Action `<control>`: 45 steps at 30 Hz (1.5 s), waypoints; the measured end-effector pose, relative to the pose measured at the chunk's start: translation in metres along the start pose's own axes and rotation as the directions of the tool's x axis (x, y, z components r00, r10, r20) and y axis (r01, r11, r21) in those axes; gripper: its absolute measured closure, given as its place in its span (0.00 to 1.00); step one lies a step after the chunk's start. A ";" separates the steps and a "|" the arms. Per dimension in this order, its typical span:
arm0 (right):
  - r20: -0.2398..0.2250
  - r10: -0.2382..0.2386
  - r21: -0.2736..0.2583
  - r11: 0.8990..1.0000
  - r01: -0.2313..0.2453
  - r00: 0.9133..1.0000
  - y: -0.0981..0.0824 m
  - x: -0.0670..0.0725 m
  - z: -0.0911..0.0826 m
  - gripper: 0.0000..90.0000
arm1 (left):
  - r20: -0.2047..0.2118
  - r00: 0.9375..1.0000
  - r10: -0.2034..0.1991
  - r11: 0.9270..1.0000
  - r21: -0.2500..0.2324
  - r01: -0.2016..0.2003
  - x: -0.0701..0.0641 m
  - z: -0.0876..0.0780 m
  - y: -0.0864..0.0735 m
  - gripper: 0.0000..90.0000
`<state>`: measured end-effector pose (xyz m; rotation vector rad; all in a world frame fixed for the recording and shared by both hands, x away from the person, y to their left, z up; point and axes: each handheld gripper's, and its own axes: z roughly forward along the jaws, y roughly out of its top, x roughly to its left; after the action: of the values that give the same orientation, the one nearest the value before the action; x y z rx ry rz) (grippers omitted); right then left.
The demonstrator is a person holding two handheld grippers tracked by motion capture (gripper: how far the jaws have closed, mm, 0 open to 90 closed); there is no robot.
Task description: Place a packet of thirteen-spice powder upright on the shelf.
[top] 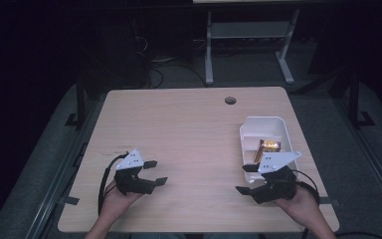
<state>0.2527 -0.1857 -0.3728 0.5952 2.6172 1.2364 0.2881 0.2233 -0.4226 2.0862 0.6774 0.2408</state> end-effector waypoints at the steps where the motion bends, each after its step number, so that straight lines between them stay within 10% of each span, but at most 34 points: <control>1: -0.006 0.000 -0.001 1.000 0.000 1.000 0.000 0.000 0.002 0.35 | -0.001 1.000 0.001 1.000 0.001 -0.001 0.000 0.000 0.000 0.30; 45: -0.129 0.028 0.015 1.000 -0.026 0.991 0.009 0.023 0.078 0.33 | -0.015 0.999 0.037 0.999 0.025 -0.036 -0.004 0.003 0.000 0.28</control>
<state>0.2601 -0.1164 -0.4157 0.5728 2.7334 1.3086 0.2865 0.2189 -0.4241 2.1240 0.6551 0.2711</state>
